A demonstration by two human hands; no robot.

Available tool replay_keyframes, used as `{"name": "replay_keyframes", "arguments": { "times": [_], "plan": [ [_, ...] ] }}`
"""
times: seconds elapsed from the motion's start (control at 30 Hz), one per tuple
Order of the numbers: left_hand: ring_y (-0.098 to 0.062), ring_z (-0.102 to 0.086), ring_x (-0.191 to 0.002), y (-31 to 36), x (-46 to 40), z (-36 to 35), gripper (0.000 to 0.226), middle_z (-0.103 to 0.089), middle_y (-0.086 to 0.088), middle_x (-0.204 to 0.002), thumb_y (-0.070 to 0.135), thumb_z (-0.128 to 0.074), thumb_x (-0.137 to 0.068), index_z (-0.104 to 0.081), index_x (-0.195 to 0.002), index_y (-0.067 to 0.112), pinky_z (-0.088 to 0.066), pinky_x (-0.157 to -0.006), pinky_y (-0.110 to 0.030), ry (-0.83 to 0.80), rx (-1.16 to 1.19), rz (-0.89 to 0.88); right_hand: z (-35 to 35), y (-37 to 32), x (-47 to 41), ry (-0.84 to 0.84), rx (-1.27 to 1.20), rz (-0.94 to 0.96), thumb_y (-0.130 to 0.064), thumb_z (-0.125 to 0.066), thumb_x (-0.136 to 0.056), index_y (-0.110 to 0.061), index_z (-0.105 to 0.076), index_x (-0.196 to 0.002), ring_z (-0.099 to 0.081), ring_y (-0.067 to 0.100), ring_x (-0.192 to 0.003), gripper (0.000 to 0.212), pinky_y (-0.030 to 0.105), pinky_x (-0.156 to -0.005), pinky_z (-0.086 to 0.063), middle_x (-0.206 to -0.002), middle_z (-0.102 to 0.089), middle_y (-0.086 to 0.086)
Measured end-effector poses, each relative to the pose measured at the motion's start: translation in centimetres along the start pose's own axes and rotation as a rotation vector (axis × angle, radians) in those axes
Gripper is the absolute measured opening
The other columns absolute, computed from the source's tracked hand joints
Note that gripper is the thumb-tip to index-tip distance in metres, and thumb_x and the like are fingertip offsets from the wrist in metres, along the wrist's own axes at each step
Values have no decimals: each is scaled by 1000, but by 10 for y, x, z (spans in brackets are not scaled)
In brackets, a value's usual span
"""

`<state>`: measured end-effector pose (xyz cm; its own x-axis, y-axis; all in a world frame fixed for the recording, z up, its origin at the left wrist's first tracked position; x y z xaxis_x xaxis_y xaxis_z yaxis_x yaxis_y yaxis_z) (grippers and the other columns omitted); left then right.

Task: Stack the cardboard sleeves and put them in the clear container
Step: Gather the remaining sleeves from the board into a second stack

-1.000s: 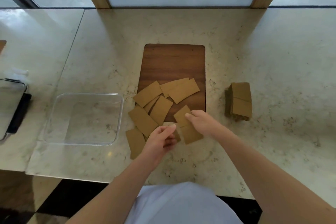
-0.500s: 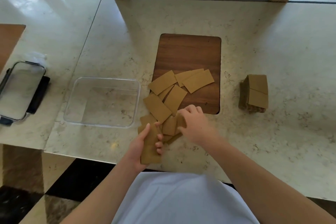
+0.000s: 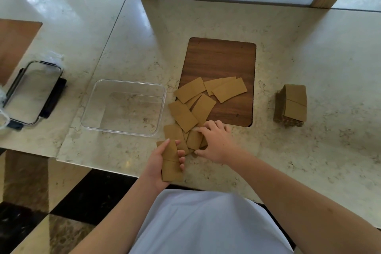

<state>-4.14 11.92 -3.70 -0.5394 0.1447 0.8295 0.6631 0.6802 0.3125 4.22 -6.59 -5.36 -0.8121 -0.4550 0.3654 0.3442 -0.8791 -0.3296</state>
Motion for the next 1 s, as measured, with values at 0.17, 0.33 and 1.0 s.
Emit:
{"name": "replay_keyframes", "arguments": {
  "times": [0.17,0.33,1.0],
  "plan": [
    [-24,-61,-66,-5,3,5,40,-66,-13,-83,38,-59,-98,-64,-126,10,-53,-56,-33,33,-3,-19,4,-16,-5,21,95,-57,-69,-63,-80,-25,-51,-139,-36,30,-129,75,49,-105,-34,-139,-45,5],
    [-25,-62,-66,-11,10,10,39,-67,-14,-84,36,-60,-98,-64,-127,10,-55,-57,-33,46,14,-24,9,-23,1,107,225,-56,-65,-57,-82,-19,-61,-126,-43,30,-120,64,47,-95,-36,-128,-52,5],
    [-26,-66,-68,-20,0,-47,33,-65,-14,-83,34,-58,-102,-57,-125,10,-57,-58,-35,-67,-131,-15,76,26,115,271,80,-264,-75,-44,-80,-24,-64,-104,-54,14,-87,60,32,-77,-51,-92,-57,-8]
  ]
}}
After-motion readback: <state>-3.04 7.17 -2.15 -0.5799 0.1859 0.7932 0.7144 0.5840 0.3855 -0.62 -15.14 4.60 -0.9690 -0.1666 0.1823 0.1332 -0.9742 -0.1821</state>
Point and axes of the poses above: each hand's wrist, its own x-axis away from the middle knuckle, its own z-axis out of the back of the hand, y = z × x, the point moved 2 cm from there along -x, towards the middle knuckle
